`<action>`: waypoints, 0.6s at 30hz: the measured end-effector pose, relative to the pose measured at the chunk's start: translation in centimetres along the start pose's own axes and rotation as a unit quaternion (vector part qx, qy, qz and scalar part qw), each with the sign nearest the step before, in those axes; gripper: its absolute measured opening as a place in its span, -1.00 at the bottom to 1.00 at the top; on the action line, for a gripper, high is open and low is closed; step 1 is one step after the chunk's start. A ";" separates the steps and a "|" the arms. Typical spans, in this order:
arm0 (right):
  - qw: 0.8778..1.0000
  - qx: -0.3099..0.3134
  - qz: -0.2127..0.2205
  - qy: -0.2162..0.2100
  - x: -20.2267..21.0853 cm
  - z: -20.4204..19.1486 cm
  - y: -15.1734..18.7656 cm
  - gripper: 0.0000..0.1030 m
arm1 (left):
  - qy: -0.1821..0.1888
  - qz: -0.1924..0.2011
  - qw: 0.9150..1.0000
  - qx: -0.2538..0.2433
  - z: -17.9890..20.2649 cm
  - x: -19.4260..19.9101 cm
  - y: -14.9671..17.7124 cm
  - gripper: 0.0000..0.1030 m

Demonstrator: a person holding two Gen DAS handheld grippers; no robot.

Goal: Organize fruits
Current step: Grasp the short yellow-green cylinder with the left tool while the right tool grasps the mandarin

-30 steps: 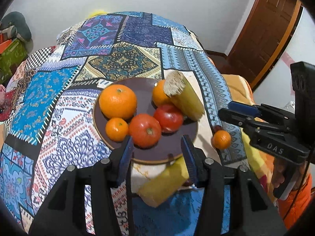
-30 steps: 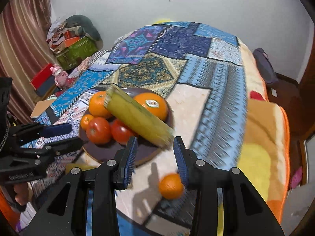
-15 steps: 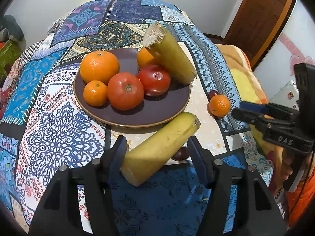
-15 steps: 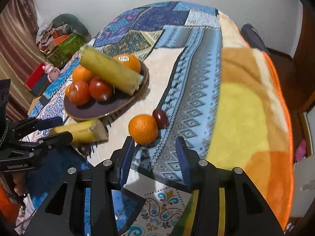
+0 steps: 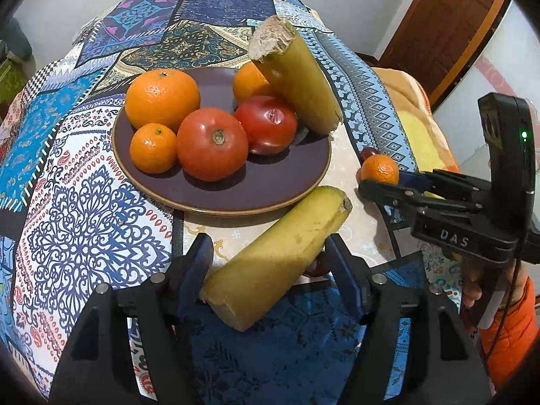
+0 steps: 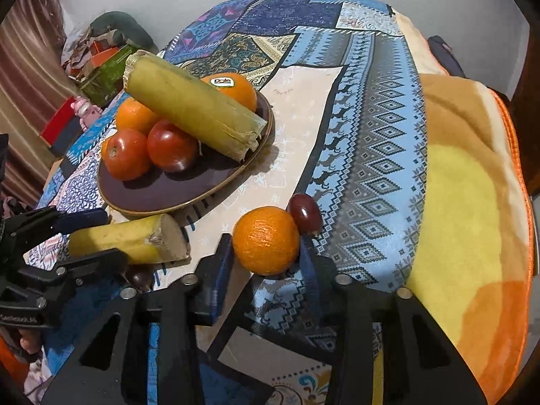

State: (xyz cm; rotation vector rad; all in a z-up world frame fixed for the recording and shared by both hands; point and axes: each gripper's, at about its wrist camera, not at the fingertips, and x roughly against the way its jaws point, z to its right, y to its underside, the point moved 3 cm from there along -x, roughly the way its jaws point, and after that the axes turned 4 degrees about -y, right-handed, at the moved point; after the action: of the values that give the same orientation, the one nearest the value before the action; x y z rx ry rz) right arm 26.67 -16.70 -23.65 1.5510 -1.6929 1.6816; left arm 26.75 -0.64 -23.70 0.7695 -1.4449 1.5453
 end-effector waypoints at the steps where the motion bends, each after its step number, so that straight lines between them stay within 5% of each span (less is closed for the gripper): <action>1: 1.000 -0.002 0.001 -0.004 0.2 0.0 0.1 -0.33 | -0.001 -0.001 1.000 -0.003 0.1 0.0 0.1 0.32; 8: 1.000 0.013 0.008 -0.017 1.1 -1.5 0.9 -0.34 | 0.015 0.007 1.000 -0.022 0.5 1.1 1.5 -0.02; 18: 0.999 0.025 0.012 -0.034 1.8 -4.0 1.1 -0.34 | 0.004 0.014 1.000 -0.009 -0.2 3.8 5.0 -0.25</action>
State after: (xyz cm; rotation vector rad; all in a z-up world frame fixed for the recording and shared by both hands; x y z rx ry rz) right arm 23.26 -14.41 -21.71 1.6353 -1.7221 1.7128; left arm 20.63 0.46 -22.67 0.7338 -1.4676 1.5527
